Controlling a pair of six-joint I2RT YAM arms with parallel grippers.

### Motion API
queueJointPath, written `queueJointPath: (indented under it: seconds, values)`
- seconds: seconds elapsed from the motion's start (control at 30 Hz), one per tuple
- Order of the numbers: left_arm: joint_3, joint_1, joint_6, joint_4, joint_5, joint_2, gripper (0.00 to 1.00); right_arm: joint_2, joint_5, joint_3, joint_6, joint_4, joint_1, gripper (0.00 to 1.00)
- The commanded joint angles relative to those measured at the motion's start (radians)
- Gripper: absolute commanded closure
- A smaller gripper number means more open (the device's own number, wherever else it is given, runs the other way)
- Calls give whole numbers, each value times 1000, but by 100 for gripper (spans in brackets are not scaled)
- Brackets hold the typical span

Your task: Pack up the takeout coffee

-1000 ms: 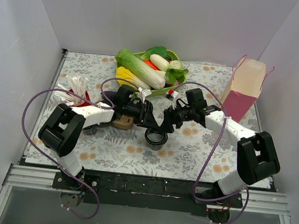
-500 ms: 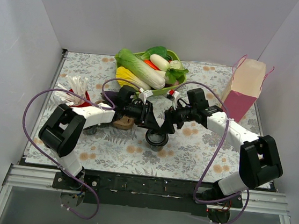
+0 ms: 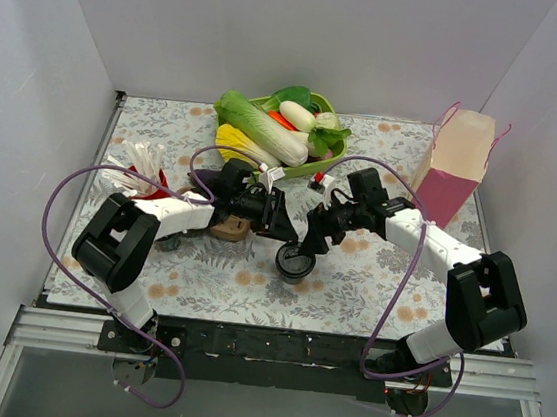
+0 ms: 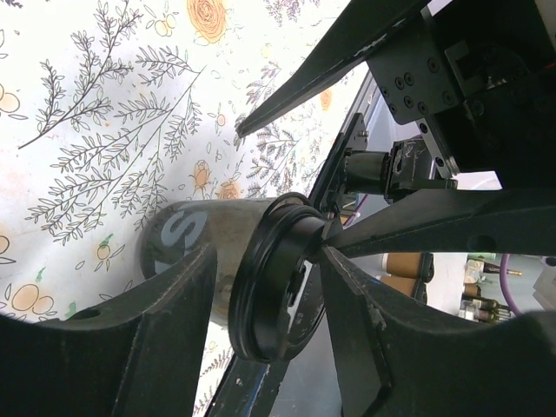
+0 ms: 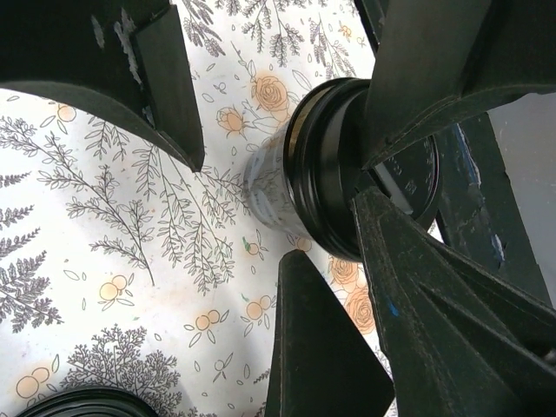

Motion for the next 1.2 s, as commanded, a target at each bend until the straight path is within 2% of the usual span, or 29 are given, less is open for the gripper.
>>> queueJointPath:
  seconds: [0.0, 0.43, 0.8, 1.17]
  values:
    - [18, -4, 11, 26, 1, -24, 49, -27, 46, 41, -58, -75, 5, 22]
    - [17, -1, 37, 8, 3, -41, 48, -40, 43, 44, -54, -89, 4, 24]
    - [-98, 21, 36, 73, 141, -136, 46, -27, -31, 9, 17, -48, 2, 32]
    - [-112, 22, 33, 85, 182, -113, 44, -14, -39, -14, 41, -6, -2, 36]
